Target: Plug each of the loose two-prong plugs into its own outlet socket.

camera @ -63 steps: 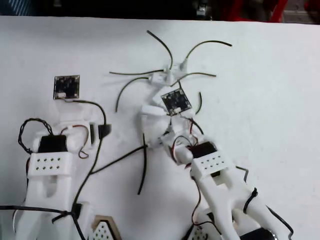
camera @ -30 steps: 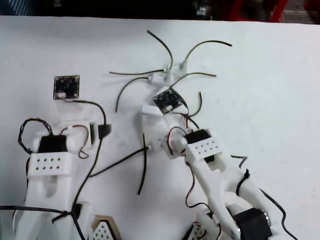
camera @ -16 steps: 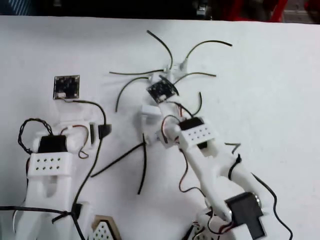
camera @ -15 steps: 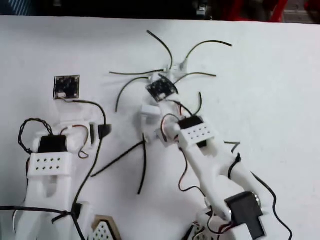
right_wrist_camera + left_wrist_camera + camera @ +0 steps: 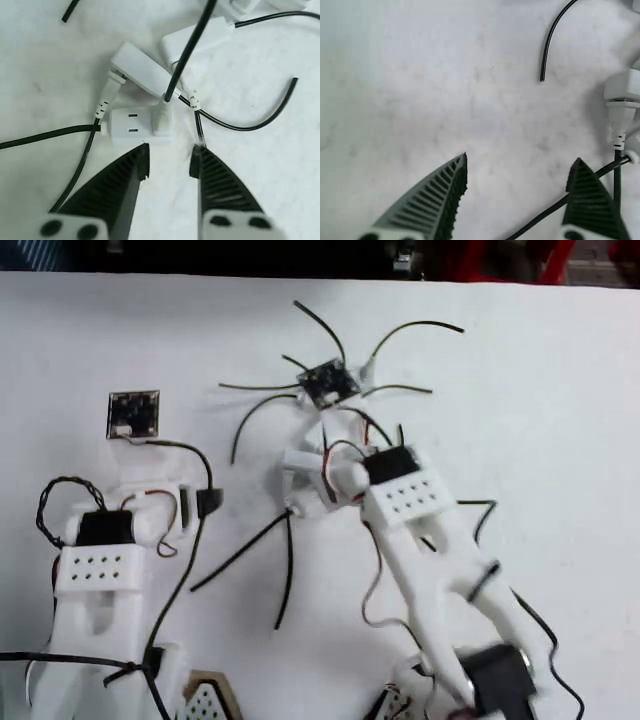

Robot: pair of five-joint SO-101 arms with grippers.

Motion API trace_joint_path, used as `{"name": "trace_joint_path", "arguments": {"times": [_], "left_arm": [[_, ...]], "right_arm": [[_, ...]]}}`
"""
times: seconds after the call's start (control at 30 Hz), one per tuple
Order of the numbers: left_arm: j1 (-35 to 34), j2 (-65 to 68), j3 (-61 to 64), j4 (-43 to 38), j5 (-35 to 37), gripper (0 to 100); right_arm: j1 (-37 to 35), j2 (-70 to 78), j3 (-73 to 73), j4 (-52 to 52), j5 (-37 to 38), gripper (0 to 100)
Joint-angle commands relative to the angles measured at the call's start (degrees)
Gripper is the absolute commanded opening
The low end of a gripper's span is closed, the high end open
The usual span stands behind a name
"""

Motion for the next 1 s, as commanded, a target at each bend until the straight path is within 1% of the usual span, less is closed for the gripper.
{"name": "trace_joint_path", "arguments": {"times": [0.0,0.07,0.13,0.17,0.23,0.3,0.33,0.37,0.4,0.5,0.6,0.73,0.97], "left_arm": [[-0.40,-1.63,-2.99,-0.70,-0.62,31],[-0.40,-1.63,-4.57,-0.62,-0.62,31],[-0.40,-1.71,-5.98,-0.62,-0.62,30],[-0.40,-1.71,-6.68,-0.62,-0.62,28],[-0.40,-1.71,-8.00,-0.53,-0.62,20],[-0.40,-1.71,-9.41,0.26,-0.79,8],[-0.22,-1.71,-10.55,1.32,-2.02,2],[-0.13,-1.71,-11.43,2.90,-3.60,2],[-0.13,-1.71,-12.40,4.48,-4.66,4],[-0.84,-3.47,-13.63,5.98,-3.25,2],[-1.89,-10.59,-11.96,5.80,-3.25,2],[-1.63,-22.99,-7.03,5.80,-3.52,2],[-1.63,-39.69,7.74,5.80,-8.35,2]], "right_arm": [[-0.13,-9.63,-3.34,5.14,-0.18,5.1],[-0.13,-13.14,-3.16,7.25,-0.09,1.2],[-0.04,-16.22,-2.55,9.71,-0.09,2.4],[-0.04,-17.45,-2.02,10.51,-0.09,1.8],[0.84,-19.82,-0.35,10.86,-0.35,1.7],[2.77,-22.11,2.11,9.54,-0.35,1.7],[3.74,-23.34,3.43,8.75,-0.35,1.7],[4.62,-24.75,4.92,7.87,-0.44,1.7],[5.32,-26.15,6.59,6.99,-0.53,1.7],[6.11,-31.60,11.96,4.53,-0.53,1.7],[6.11,-38.11,17.76,2.07,-0.62,1.7],[6.11,-45.14,24.62,-0.04,-0.62,1.7],[6.11,-53.05,35.52,-3.03,-0.62,1.7]]}}
